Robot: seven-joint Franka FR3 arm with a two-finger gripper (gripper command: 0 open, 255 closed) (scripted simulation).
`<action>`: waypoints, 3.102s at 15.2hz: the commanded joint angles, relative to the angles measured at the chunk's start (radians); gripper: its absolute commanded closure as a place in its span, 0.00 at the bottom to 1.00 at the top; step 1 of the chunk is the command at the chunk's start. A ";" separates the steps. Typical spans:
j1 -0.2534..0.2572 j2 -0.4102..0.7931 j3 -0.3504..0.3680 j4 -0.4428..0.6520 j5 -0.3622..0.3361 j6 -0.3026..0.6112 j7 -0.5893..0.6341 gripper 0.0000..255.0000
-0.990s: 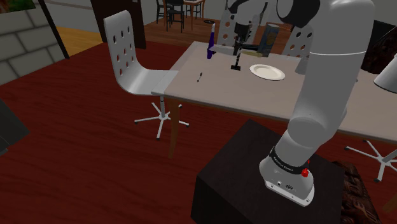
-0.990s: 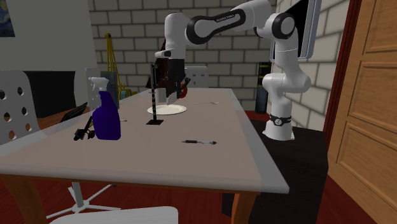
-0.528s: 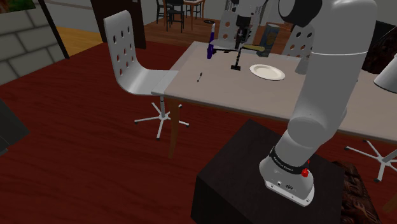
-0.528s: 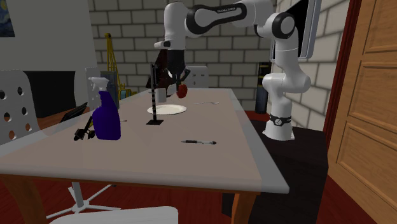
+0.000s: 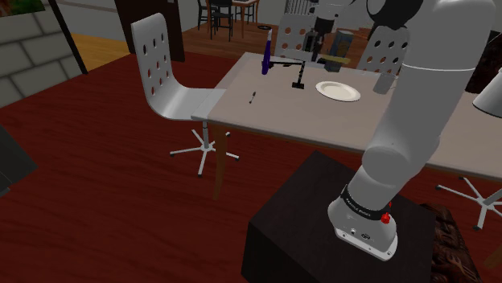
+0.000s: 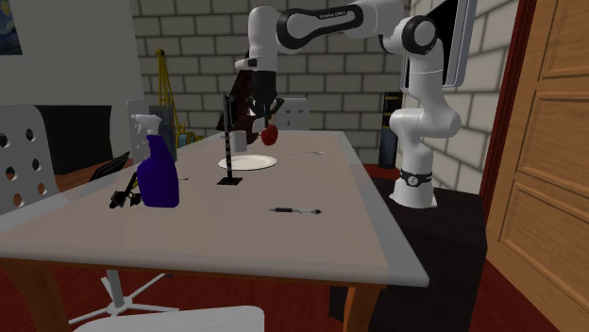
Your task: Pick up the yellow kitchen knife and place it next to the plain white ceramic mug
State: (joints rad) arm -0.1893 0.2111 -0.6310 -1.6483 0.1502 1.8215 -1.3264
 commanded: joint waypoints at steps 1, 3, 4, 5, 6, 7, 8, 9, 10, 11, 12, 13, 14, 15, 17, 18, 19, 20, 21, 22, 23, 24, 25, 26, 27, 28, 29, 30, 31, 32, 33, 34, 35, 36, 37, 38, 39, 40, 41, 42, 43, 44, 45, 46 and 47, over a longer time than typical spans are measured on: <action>-0.020 -0.020 -0.016 -0.029 -0.009 0.009 -0.039 1.00; -0.041 -0.038 -0.033 -0.051 -0.017 0.015 -0.077 1.00; -0.051 -0.045 -0.042 -0.060 -0.020 0.016 -0.096 1.00; -0.063 -0.052 -0.051 -0.067 -0.023 0.018 -0.116 1.00; -0.074 -0.057 -0.060 -0.074 -0.025 0.019 -0.137 1.00; -0.086 -0.061 -0.069 -0.079 -0.027 0.020 -0.158 1.00; -0.098 -0.064 -0.078 -0.083 -0.028 0.020 -0.180 1.00; -0.111 -0.066 -0.088 -0.086 -0.028 0.020 -0.202 1.00; -0.125 -0.066 -0.097 -0.087 -0.027 0.020 -0.224 1.00; -0.138 -0.066 -0.106 -0.088 -0.026 0.019 -0.247 1.00; -0.152 -0.064 -0.115 -0.087 -0.024 0.018 -0.271 1.00; -0.167 -0.061 -0.124 -0.085 -0.020 0.017 -0.295 1.00; -0.182 -0.056 -0.133 -0.081 -0.016 0.015 -0.320 1.00; -0.198 -0.051 -0.141 -0.077 -0.012 0.013 -0.345 1.00; -0.232 -0.035 -0.158 -0.063 0.001 0.008 -0.397 1.00; -0.250 -0.026 -0.166 -0.055 0.009 0.004 -0.423 1.00; -0.268 -0.015 -0.174 -0.045 0.018 0.000 -0.450 1.00; -0.288 -0.003 -0.181 -0.034 0.027 -0.004 -0.477 1.00; -0.309 0.010 -0.187 -0.022 0.038 -0.009 -0.505 1.00; -0.330 0.025 -0.193 -0.008 0.049 -0.015 -0.533 1.00; -0.352 0.041 -0.198 0.007 0.061 -0.021 -0.560 1.00; -0.376 0.057 -0.202 0.024 0.074 -0.028 -0.588 1.00; -0.401 0.075 -0.207 0.042 0.087 -0.035 -0.615 1.00; -0.427 0.094 -0.210 0.061 0.101 -0.043 -0.643 1.00; -0.454 0.113 -0.211 0.082 0.115 -0.052 -0.670 1.00; -0.482 0.134 -0.212 0.105 0.130 -0.062 -0.696 1.00; -0.511 0.156 -0.213 0.130 0.145 -0.072 -0.722 1.00; -0.542 0.178 -0.212 0.156 0.161 -0.083 -0.748 1.00; -0.573 0.201 -0.211 0.184 0.176 -0.095 -0.772 1.00; -0.606 0.224 -0.209 0.213 0.192 -0.107 -0.796 1.00; -0.640 0.249 -0.206 0.245 0.207 -0.121 -0.819 1.00; -0.675 0.274 -0.202 0.280 0.222 -0.135 -0.841 1.00; -0.711 0.299 -0.197 0.316 0.238 -0.150 -0.862 1.00; -0.760 0.336 -0.191 0.369 0.259 -0.172 -0.887 1.00; -0.757 0.335 -0.190 0.354 0.258 -0.158 -0.889 1.00; -0.753 0.334 -0.189 0.339 0.259 -0.144 -0.890 1.00; -0.749 0.334 -0.189 0.325 0.259 -0.131 -0.892 1.00; -0.746 0.334 -0.188 0.311 0.260 -0.118 -0.894 1.00; -0.743 0.335 -0.188 0.297 0.261 -0.105 -0.896 1.00; -0.740 0.336 -0.187 0.284 0.262 -0.092 -0.898 1.00; -0.737 0.337 -0.186 0.271 0.264 -0.079 -0.900 1.00; -0.735 0.338 -0.185 0.259 0.265 -0.067 -0.902 1.00; -0.732 0.340 -0.184 0.247 0.267 -0.054 -0.904 1.00; -0.731 0.342 -0.183 0.236 0.269 -0.042 -0.906 1.00; -0.729 0.344 -0.182 0.225 0.271 -0.030 -0.908 1.00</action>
State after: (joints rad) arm -0.9200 0.5531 -0.8140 -1.4131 0.4194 1.7797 -2.2327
